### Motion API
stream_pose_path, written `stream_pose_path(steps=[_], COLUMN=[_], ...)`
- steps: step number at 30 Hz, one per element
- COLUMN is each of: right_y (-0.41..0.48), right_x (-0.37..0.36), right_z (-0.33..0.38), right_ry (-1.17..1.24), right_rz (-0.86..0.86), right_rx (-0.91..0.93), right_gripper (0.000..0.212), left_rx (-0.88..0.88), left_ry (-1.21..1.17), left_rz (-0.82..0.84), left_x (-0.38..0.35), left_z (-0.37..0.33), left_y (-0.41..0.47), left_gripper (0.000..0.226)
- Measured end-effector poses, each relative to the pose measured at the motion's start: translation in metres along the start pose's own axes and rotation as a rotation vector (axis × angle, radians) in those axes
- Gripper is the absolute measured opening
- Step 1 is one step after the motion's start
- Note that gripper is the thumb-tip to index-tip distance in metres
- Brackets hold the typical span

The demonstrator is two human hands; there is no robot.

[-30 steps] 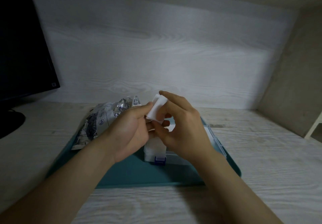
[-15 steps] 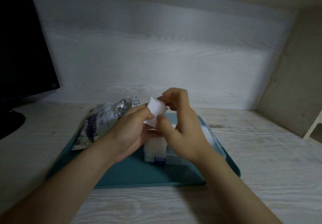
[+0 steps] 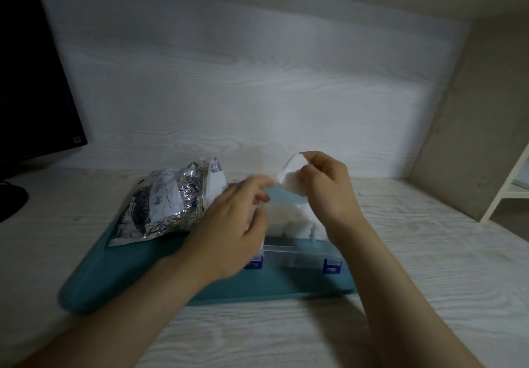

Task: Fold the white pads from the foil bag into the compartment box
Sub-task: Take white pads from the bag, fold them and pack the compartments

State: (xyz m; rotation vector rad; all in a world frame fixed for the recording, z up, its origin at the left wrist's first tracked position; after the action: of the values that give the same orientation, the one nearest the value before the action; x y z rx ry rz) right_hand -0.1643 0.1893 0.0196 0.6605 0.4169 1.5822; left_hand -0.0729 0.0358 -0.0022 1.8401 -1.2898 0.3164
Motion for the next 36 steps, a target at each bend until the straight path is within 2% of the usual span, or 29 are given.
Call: stream_pose_path(steps=[2,4,8,12,15,18,21,26,32,36], right_y=[0.002,0.003,-0.002,-0.007,-0.01,-0.011,-0.012,-0.011,-0.007,-0.009], right_x=[0.013,0.027,0.047,0.052,0.049,0.049,0.046,0.044,0.049,0.044], right_z=[-0.013,-0.021,-0.029,-0.038,-0.043,-0.049,-0.053,-0.055,-0.047,-0.04], right_ry=[-0.09,-0.201,-0.395,-0.435,-0.466,-0.593,-0.725,-0.835,-0.858,-0.872], right_rz=[0.025,0.061,0.125,0.189,0.227,0.288,0.366,0.401,0.309,0.299], right_rx=[-0.043,-0.054,-0.049,-0.068,-0.095,-0.123,-0.11,-0.061,0.041,0.082], right_gripper=[0.029,0.031,0.038,0.04,0.036,0.045,0.044,0.039,0.018,0.024], left_rx=[-0.126,-0.17,-0.198,-0.211,-0.214,-0.211,-0.194,-0.148,-0.14,-0.153], left_ry=[0.164,0.268,0.399,0.475,0.5,0.531,0.608,0.622,0.624,0.606], left_rz=[0.06,0.119,0.116,0.116,0.177,0.239,0.306,0.311,0.289,0.263], left_x=[-0.013,-0.026,-0.036,-0.042,-0.052,-0.062,-0.073,-0.076,-0.075,-0.073], left_z=[-0.012,-0.016,-0.02,-0.026,-0.031,-0.033,-0.031,-0.026,-0.025,-0.029], left_y=[-0.007,-0.012,-0.014,-0.014,-0.013,-0.012,-0.014,-0.013,-0.014,-0.012], left_gripper=[0.031,0.04,0.047,0.054,0.06,0.072,0.084,0.073,0.066,0.066])
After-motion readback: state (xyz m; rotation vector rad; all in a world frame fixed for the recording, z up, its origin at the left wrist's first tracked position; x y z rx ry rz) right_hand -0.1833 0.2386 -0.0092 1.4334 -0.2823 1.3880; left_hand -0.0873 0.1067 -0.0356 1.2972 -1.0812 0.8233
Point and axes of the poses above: each hand's wrist, its own y-axis towards the middle knuckle, its own x-axis out of the back of the hand, z = x × y, the point moved 9 cm from there along y, towards the middle knuckle, and after that the axes turned 15 degrees about x, right-handed, at the moved point
